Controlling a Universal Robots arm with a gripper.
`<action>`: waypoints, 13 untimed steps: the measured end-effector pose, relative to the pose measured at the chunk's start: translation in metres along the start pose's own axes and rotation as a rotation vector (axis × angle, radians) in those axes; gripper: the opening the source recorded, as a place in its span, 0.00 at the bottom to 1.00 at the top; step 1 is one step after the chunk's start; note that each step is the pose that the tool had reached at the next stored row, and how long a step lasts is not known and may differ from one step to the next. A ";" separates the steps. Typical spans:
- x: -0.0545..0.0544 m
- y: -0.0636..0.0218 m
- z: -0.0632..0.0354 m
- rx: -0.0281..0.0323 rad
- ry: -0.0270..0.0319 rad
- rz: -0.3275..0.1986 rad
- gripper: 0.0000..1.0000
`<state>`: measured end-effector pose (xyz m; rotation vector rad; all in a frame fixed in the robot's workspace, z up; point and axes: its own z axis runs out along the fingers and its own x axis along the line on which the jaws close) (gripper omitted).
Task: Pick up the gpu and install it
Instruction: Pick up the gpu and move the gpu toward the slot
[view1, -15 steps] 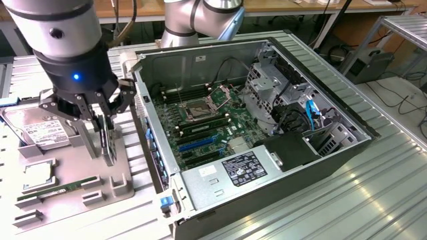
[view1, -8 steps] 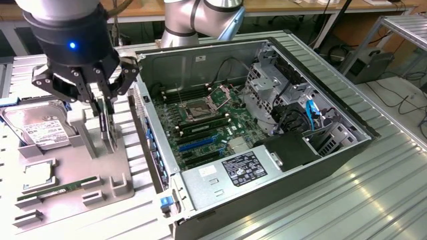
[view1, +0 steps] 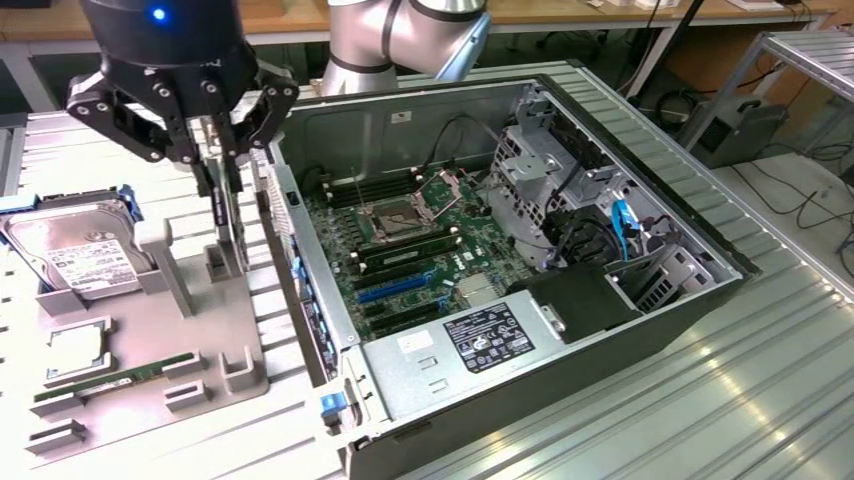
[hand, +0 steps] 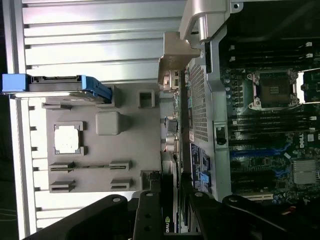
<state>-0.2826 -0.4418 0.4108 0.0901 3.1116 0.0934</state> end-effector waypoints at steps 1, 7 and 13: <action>-0.004 0.0001 -0.0021 0.0001 -0.0001 0.000 0.26; -0.028 0.0006 -0.0099 0.0021 0.0027 0.000 0.26; -0.050 0.0016 -0.0140 0.0051 0.0070 0.000 0.26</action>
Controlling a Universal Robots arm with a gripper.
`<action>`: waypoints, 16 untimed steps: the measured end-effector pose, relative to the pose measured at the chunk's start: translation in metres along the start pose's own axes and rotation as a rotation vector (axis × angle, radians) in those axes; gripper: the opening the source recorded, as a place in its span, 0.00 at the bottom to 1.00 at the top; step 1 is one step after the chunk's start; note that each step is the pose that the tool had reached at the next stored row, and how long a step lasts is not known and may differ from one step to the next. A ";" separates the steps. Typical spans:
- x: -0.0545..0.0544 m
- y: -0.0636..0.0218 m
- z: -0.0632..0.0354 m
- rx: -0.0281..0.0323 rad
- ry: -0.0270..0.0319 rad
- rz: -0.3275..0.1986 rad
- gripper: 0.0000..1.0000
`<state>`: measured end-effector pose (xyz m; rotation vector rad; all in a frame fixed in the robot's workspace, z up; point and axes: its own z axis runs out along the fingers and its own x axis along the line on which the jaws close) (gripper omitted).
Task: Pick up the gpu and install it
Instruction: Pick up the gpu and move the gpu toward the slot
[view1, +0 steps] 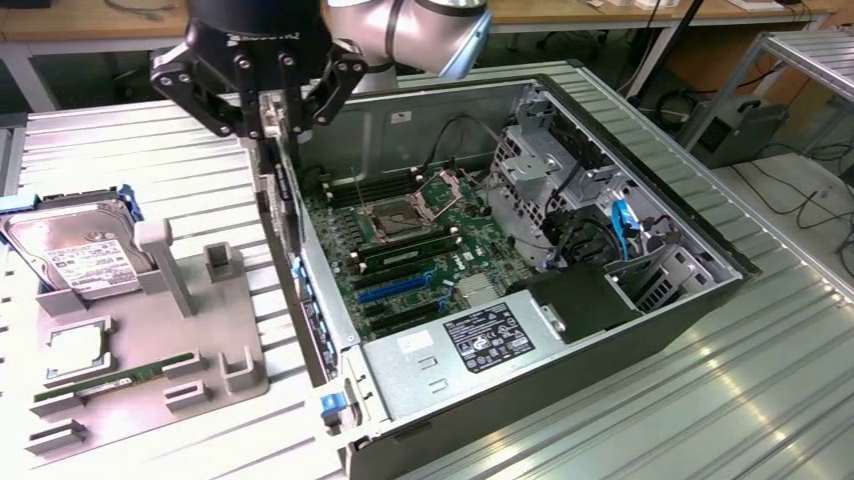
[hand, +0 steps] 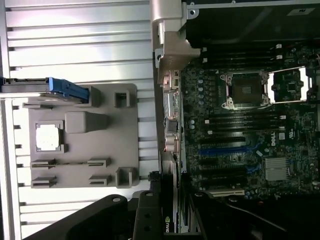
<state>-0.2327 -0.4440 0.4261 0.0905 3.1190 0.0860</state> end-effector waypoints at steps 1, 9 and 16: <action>-0.004 0.0001 0.0000 0.0001 0.0012 0.000 0.26; -0.047 0.0020 0.0022 0.0014 0.0220 0.001 0.26; -0.083 0.0034 0.0144 0.0024 0.0324 0.002 0.26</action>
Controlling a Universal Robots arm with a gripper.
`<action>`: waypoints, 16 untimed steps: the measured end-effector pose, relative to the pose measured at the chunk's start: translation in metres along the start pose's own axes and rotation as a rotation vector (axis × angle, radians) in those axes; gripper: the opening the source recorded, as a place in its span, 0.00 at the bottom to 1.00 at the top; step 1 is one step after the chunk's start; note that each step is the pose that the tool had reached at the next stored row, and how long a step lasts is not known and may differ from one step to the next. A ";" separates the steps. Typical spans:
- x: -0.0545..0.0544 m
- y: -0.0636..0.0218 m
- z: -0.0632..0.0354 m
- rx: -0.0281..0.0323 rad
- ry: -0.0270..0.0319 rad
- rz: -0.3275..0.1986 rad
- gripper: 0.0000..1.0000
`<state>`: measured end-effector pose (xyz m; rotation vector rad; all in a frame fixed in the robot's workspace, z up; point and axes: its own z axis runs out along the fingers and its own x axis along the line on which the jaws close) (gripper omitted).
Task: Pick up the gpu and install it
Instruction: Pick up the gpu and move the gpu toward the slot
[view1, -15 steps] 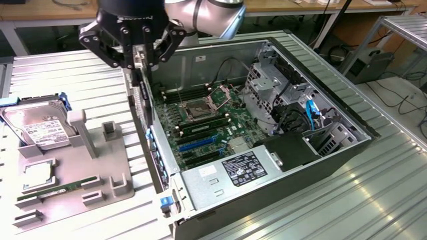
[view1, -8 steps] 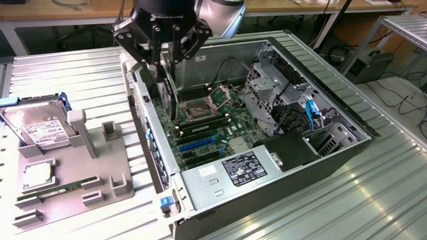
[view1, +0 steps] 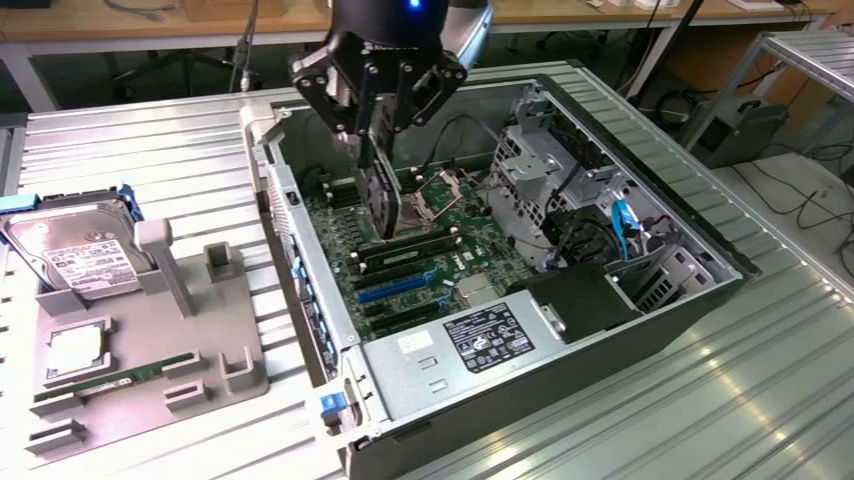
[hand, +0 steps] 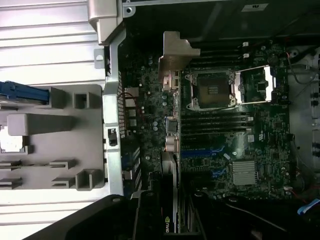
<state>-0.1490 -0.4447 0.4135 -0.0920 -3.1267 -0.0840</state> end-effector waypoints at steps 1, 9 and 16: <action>-0.009 0.0003 0.0036 0.0003 0.0004 0.000 0.26; -0.053 0.0020 0.0213 0.0105 0.0001 -0.006 0.26; -0.072 0.0023 0.0354 0.0303 0.0010 -0.048 0.26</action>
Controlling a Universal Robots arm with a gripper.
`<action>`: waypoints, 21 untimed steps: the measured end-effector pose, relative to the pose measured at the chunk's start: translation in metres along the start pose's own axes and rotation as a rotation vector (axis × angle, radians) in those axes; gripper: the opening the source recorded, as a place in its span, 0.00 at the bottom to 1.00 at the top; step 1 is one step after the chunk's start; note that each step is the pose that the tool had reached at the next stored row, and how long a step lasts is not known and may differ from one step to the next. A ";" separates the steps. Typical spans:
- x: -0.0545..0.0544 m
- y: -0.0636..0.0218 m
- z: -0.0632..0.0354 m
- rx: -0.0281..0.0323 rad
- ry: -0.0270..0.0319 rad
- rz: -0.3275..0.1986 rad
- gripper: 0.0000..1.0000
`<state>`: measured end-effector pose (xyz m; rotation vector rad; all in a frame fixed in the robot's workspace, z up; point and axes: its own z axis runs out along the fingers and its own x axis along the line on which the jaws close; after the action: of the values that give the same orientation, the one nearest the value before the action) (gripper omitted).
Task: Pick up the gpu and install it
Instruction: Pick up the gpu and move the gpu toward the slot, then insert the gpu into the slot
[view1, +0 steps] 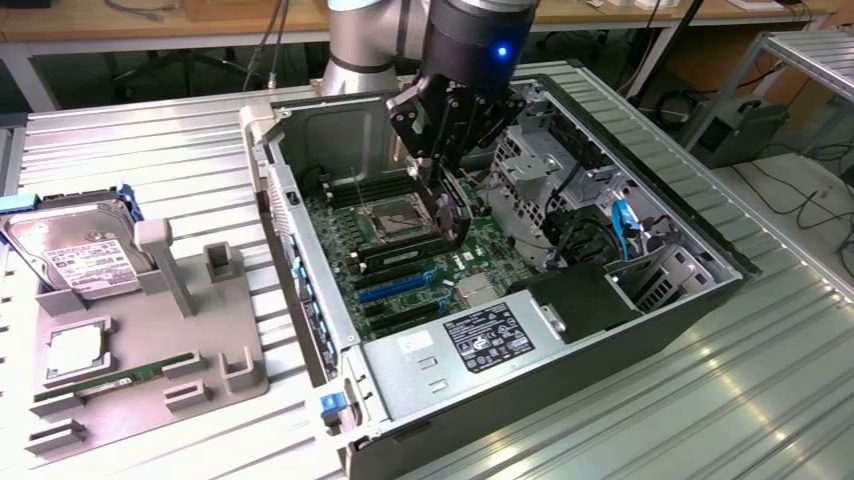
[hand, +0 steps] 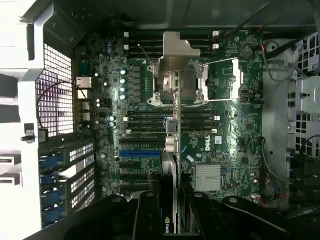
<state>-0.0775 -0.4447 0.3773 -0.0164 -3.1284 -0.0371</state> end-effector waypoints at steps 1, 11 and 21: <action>-0.001 0.0000 0.0009 0.0001 -0.0002 -0.002 0.26; -0.003 0.0000 0.0018 -0.0004 -0.0011 -0.003 0.26; -0.003 0.0000 0.0020 0.0001 0.0002 -0.078 0.26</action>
<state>-0.0749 -0.4447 0.3752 0.1052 -3.1273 -0.0376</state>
